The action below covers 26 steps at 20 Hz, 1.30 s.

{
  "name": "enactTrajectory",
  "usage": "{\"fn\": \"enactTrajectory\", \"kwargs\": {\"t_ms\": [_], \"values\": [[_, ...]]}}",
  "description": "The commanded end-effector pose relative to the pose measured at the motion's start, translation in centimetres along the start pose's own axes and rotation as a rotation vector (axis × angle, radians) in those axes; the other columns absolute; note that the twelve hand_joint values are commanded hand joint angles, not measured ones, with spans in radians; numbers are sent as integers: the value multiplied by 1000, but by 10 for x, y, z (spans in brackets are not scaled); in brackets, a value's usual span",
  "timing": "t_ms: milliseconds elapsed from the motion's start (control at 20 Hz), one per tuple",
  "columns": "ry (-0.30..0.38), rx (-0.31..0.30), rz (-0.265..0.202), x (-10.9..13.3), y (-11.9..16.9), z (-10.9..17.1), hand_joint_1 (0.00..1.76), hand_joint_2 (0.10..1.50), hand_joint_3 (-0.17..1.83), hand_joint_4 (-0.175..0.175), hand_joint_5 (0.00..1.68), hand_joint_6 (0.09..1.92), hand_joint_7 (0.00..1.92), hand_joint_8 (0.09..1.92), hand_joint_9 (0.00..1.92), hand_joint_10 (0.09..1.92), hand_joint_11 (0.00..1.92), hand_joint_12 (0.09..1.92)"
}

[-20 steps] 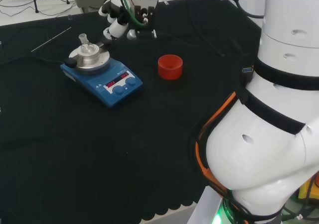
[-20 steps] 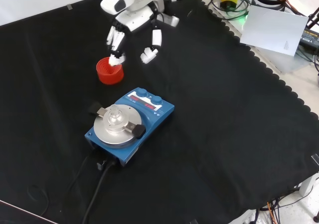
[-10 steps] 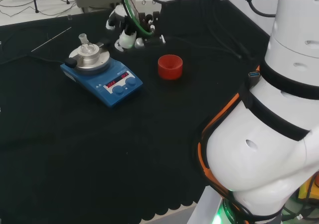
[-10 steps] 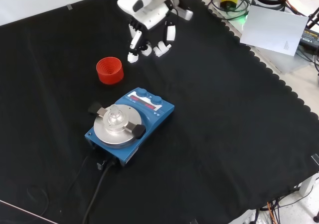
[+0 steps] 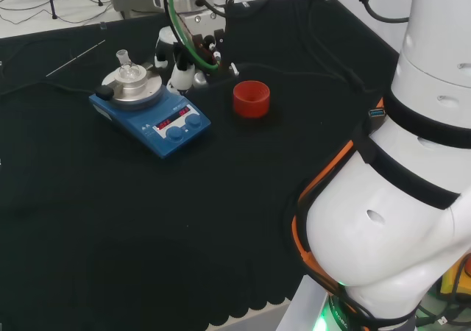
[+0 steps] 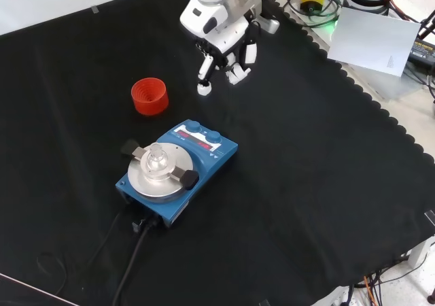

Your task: Turn on the heater.

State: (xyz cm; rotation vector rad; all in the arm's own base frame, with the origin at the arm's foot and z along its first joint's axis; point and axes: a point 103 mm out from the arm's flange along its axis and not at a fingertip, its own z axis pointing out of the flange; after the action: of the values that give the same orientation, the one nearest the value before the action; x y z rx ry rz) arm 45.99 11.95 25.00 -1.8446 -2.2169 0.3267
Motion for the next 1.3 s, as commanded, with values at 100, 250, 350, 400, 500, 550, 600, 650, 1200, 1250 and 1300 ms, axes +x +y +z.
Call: {"fn": "enactTrajectory", "kwargs": {"t_ms": [100,250,350,400,500,550,600,650,1200,1250,1300], "values": [[-30,111,-22,5,1,4,1387,671,893,-41,549,597,1866,1465,1920,1498,1920,1823],[-21,179,-13,-1,1,8,1454,650,984,-28,409,594,1879,1494,1920,1526,1920,1833],[-20,220,-6,-5,1,11,1469,634,1025,-19,362,486,1883,1501,1920,1533,1920,1835],[-19,236,-3,-6,0,13,1473,626,1039,-15,358,420,1884,1502,1920,1536,1920,1836],[-16,251,-1,-10,-1,17,1476,617,1056,-10,358,324,1886,1503,1920,1538,1920,1836],[-13,258,-1,-13,-1,19,1477,614,1061,-8,360,289,1887,1503,1920,1538,1920,1836],[-13,263,-2,-13,-1,21,1477,612,1063,-6,355,265,1887,1503,1920,1538,1920,1836],[-13,272,-3,-15,-2,22,1478,609,1069,-5,358,233,1888,1502,1920,1540,1920,1837],[-14,349,-9,-17,-3,41,1478,602,1083,2,379,171,1890,1504,1920,1545,1920,1837],[-11,354,-9,-17,-3,44,1478,602,1084,3,388,172,1890,1505,1920,1545,1920,1837],[-12,360,-11,-17,-3,46,1478,603,1085,3,396,173,1890,1505,1920,1546,1920,1837]]}}
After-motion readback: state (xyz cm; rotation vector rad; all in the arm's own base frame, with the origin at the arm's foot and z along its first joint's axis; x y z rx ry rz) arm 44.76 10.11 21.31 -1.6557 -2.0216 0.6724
